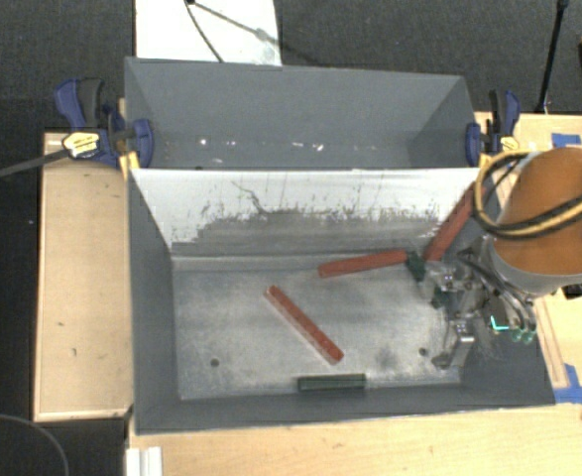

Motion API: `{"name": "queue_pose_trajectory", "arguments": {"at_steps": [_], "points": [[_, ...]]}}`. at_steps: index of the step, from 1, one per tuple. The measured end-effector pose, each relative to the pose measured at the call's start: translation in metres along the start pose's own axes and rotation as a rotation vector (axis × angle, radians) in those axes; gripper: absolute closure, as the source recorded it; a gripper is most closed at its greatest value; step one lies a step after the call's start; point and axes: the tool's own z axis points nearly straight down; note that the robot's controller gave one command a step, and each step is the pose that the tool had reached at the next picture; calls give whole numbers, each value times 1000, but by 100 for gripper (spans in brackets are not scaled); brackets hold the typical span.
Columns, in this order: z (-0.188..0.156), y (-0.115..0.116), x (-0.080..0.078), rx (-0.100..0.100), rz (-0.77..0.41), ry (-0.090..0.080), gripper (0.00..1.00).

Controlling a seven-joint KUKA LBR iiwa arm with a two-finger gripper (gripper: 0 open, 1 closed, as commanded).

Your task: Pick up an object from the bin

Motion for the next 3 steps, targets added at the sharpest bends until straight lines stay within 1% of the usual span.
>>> {"name": "queue_pose_trajectory", "arguments": {"at_steps": [1,2,3], "points": [[46,93,-68,-4,44,-10,0],[98,149,-42,0,-164,-4,0],[96,205,-49,0,-464,-11,0]]}}
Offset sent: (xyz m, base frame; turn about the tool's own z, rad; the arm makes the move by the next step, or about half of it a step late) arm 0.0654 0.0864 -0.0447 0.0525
